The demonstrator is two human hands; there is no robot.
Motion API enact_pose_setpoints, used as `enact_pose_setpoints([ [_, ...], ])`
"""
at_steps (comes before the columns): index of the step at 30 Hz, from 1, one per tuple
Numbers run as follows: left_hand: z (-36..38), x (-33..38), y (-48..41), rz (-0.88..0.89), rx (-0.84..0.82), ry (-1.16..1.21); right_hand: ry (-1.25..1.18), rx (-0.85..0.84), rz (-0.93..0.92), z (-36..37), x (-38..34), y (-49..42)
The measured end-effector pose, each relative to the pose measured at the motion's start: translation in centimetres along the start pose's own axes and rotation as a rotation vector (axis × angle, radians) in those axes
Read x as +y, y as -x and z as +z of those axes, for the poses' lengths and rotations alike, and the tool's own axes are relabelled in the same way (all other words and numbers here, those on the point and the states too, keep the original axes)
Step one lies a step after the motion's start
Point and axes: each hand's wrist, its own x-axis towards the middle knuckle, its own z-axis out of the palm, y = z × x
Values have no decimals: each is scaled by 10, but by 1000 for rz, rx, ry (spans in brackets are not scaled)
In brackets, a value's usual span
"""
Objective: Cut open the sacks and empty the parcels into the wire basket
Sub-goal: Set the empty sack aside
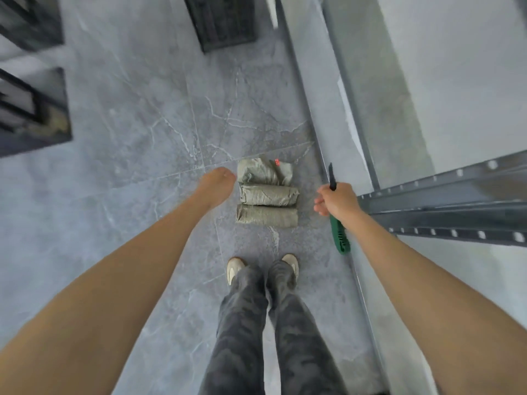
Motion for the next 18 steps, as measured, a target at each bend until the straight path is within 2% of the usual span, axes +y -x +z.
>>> enact_pose_setpoints([
  [4,-42,48,63,108,48,-190,137,-3,-185,-26,-45,65],
  [9,-85,81,123,257,124,-256,277,83,-360,-51,-99,138],
  [12,-101,87,152,357,116,-271,240,142,-448,-58,-119,180],
  [18,-127,74,211,522,125,-364,194,272,-488,-58,-118,269],
])
